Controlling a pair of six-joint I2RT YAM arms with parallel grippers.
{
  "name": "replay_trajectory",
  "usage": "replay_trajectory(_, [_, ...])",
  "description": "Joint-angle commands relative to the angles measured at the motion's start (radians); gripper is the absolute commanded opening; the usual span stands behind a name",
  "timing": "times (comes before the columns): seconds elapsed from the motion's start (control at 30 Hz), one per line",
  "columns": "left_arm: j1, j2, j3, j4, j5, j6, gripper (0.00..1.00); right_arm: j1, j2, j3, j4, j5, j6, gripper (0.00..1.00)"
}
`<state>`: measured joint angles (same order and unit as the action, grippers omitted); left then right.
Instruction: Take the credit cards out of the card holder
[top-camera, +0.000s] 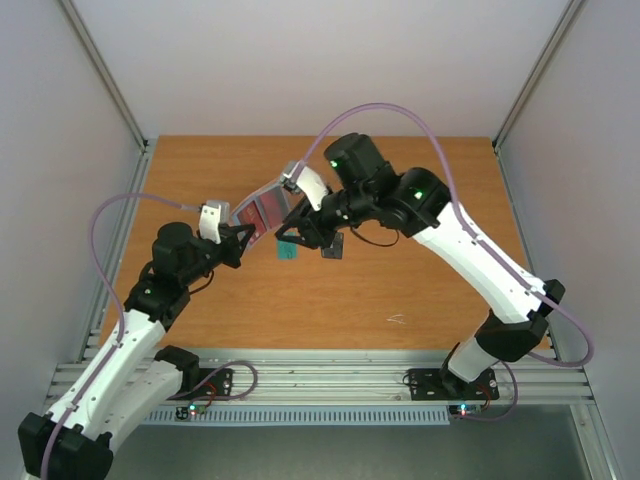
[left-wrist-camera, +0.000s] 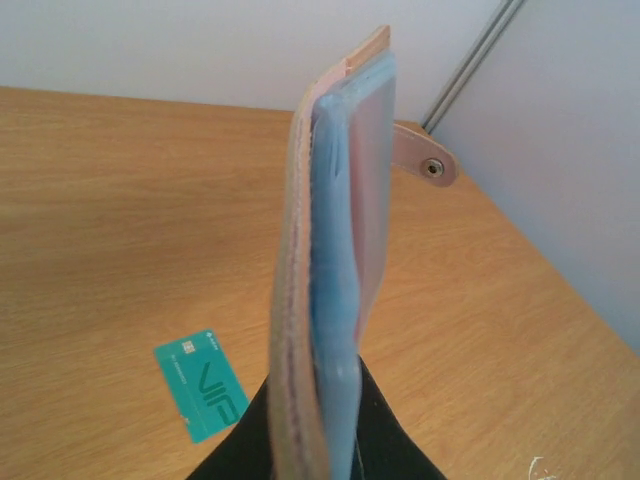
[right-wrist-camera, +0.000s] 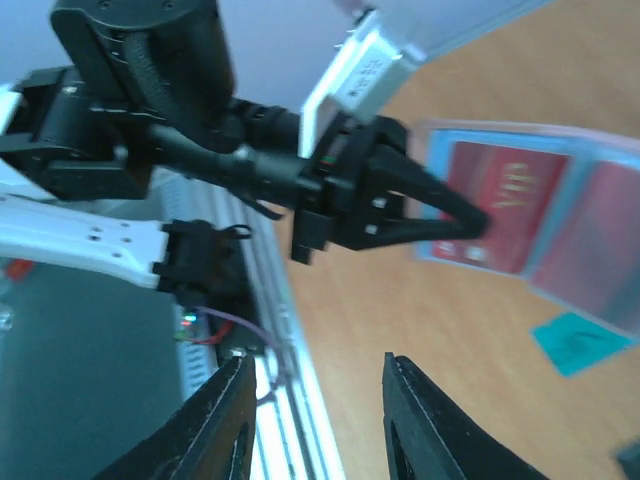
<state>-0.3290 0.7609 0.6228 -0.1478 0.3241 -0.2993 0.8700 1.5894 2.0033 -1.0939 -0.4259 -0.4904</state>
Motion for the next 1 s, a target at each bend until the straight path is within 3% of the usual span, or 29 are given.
replay_trajectory(0.0, [0.002, -0.016, 0.043, 0.129, 0.121, 0.022, 0.00, 0.007, 0.046, -0.070, 0.176, -0.199, 0.071, 0.33])
replay_trajectory(0.2, [0.018, -0.023, -0.005, 0.476, 0.409, -0.286, 0.00, -0.104, 0.025, -0.185, 0.335, -0.359, 0.216, 0.27])
replay_trajectory(0.6, [0.018, -0.030, 0.017, 0.572, 0.673, -0.293, 0.00, -0.197, -0.025, -0.238, 0.317, -0.369, 0.196, 0.26])
replay_trajectory(0.87, [0.017, -0.014, 0.031, 0.562, 0.673, -0.284, 0.00, -0.150, 0.012, -0.200, 0.291, -0.424, 0.148, 0.26])
replay_trajectory(0.97, [0.016, -0.012, 0.031, 0.563, 0.677, -0.284, 0.00, -0.134, 0.014, -0.204, 0.290, -0.439, 0.138, 0.22])
